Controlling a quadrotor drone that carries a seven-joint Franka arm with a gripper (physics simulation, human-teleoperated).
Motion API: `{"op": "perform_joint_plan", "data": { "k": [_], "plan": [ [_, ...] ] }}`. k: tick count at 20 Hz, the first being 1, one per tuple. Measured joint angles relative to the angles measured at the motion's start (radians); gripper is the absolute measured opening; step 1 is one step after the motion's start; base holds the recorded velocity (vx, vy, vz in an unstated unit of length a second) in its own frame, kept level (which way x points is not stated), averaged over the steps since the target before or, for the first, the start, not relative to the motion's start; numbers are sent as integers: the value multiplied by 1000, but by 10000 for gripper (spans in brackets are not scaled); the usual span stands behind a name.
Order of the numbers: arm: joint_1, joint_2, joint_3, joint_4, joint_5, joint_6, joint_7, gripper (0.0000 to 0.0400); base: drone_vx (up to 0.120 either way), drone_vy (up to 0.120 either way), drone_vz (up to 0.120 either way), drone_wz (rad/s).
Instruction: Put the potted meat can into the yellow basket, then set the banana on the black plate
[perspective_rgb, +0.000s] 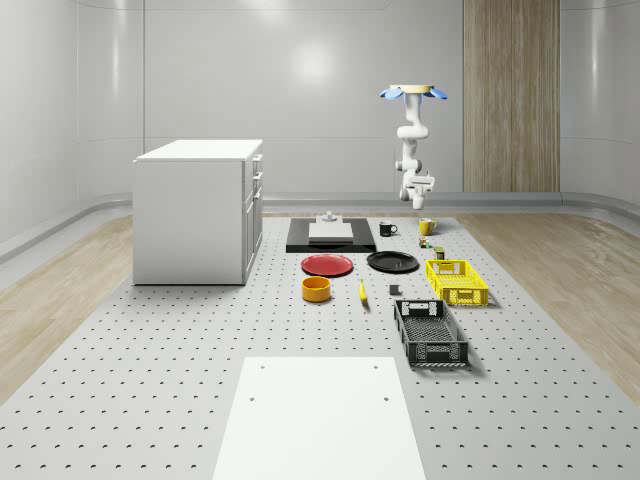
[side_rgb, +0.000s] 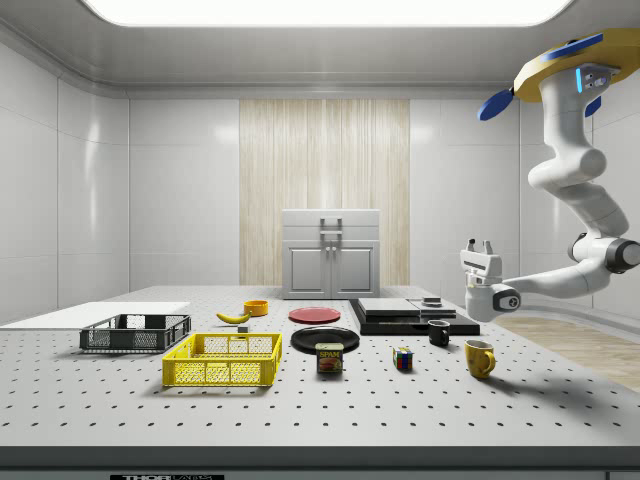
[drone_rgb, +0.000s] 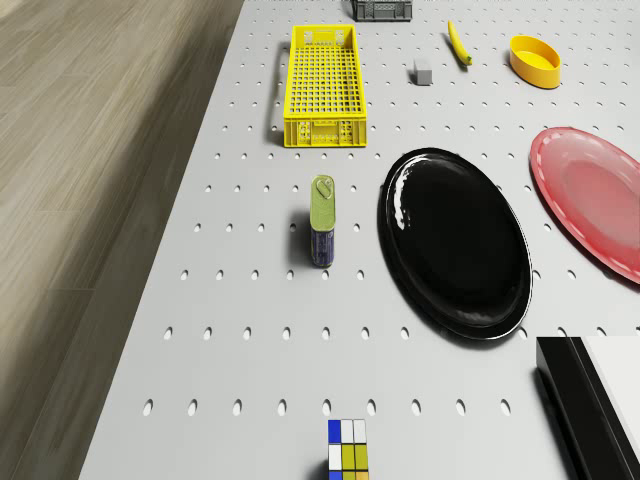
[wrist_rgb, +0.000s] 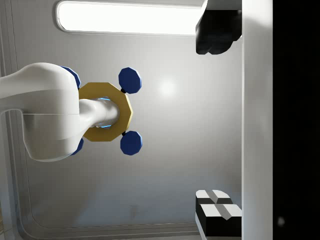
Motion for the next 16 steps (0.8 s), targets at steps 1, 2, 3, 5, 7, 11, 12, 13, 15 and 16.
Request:
{"op": "perform_joint_plan", "data": {
  "k": [1,2,3,5,7,11,12,13,15,16],
  "plan": [
    [-3,-1,8,-1,-12,1,2,400,120,0,0,0],
    [-6,-1,18,-3,-26,2,3,400,120,0,0,0],
    [-9,-2,30,-4,-42,3,6,400,120,0,0,0],
    [-19,-4,60,-10,-85,5,11,400,120,0,0,0],
    [-32,-7,102,-19,-144,8,20,400,120,0,0,0],
    [-75,-19,236,-65,-336,17,48,400,120,0,0,0],
    [-91,-25,283,-87,-404,20,59,400,120,0,0,0],
    [-109,-31,334,-115,-482,24,72,400,120,0,0,0],
    [-153,-49,452,-196,-664,33,109,400,120,0,0,0],
    [-180,-61,515,-248,-768,38,133,400,120,0,-120,0]
  ]
}}
